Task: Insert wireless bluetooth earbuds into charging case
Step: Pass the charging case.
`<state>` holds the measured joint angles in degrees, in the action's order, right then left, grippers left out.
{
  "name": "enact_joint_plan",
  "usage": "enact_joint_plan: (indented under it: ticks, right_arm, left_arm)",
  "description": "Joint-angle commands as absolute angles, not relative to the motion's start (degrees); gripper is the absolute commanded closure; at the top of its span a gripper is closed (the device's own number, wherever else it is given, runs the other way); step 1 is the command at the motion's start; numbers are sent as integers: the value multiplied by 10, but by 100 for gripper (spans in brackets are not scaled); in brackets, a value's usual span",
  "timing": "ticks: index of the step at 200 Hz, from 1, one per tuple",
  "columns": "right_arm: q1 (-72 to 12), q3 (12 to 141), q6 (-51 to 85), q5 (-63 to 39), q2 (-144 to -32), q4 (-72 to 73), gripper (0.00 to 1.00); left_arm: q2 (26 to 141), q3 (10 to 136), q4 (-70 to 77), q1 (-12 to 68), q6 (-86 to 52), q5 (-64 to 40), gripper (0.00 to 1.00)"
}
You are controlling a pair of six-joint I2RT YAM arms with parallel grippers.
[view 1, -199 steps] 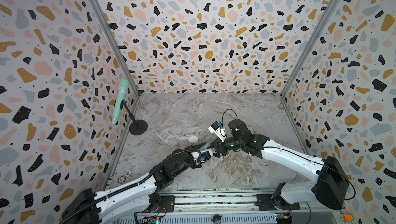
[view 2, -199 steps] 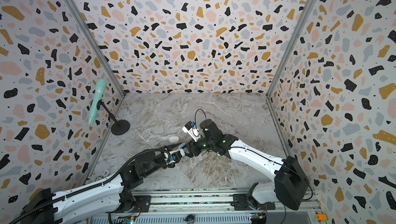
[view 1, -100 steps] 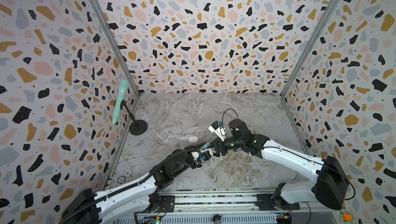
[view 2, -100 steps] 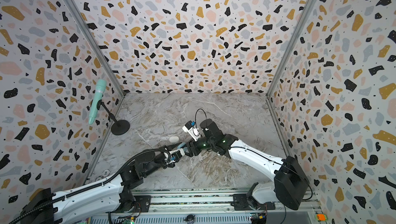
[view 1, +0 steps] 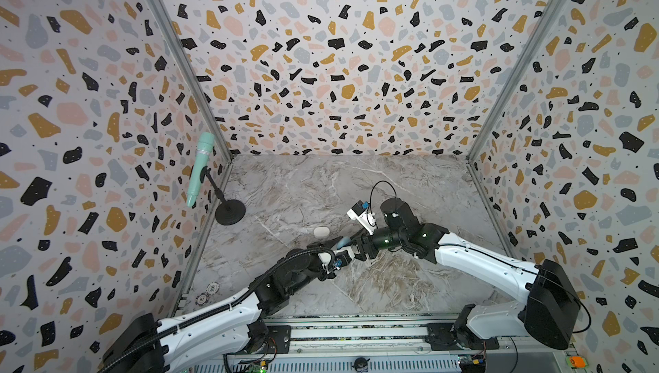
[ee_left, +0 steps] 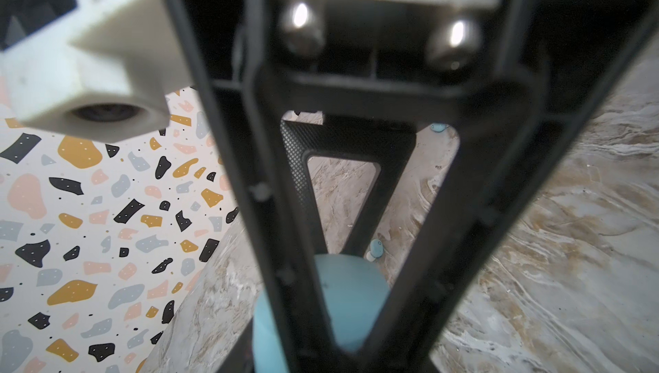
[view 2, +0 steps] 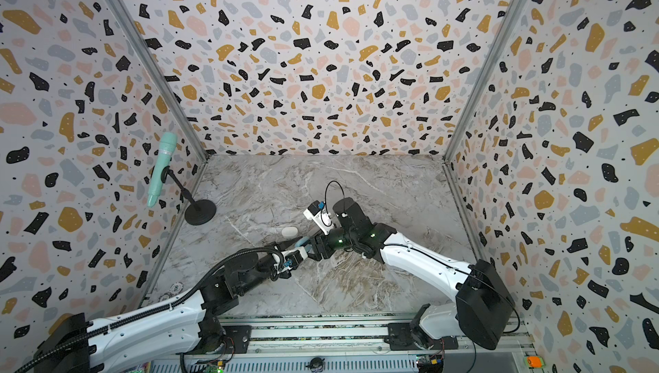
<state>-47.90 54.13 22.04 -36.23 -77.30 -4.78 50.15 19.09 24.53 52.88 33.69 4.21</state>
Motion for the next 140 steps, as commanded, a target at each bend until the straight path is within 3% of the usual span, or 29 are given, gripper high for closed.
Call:
enact_joint_plan:
  ticks: [1,32,45,90,140]
  right_arm:
    - [-482,535,228,-381,-765,-41,82]
    - [-482,537,228,-383,-767,-41,95]
    - [-481,539,229,-384,-768,-42,100]
    - [-481,545,230,-387,-773,-44,100]
    - [-481,549,230,-386,-776,-46,100]
  left_arm:
    - [500,191,288,527,341,60,73]
    - [500,192,286,527,339,57,71]
    - [500,192,287,527,338,56,63]
    - [499,190,292,527,339,60,49]
    - [496,189,291,527,343,60,47]
